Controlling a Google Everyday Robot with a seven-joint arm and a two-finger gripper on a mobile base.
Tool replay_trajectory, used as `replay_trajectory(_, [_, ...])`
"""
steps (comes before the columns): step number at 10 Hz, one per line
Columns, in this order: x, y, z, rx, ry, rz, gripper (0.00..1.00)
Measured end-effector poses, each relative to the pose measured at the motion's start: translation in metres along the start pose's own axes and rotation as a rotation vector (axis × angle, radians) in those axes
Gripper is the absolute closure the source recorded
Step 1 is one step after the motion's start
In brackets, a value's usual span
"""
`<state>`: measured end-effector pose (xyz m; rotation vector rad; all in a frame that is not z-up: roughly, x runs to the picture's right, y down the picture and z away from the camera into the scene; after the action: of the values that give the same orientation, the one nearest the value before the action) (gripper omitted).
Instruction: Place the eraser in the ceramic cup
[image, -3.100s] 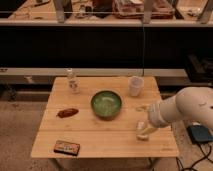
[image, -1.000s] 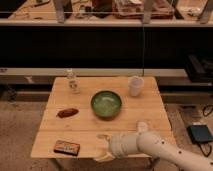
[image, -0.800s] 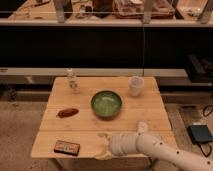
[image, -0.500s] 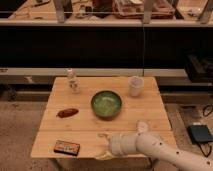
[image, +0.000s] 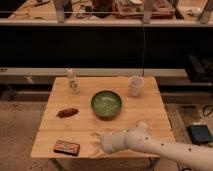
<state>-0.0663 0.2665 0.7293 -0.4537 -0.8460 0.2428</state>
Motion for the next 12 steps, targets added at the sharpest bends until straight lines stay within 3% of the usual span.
replay_trajectory(3, [0.002, -0.022, 0.015, 0.046, -0.004, 0.0, 0.35])
replay_trajectory(8, [0.013, -0.01, 0.043, 0.073, -0.101, 0.132, 0.35])
replay_trajectory(12, [0.01, 0.003, 0.064, 0.049, -0.125, 0.105, 0.35])
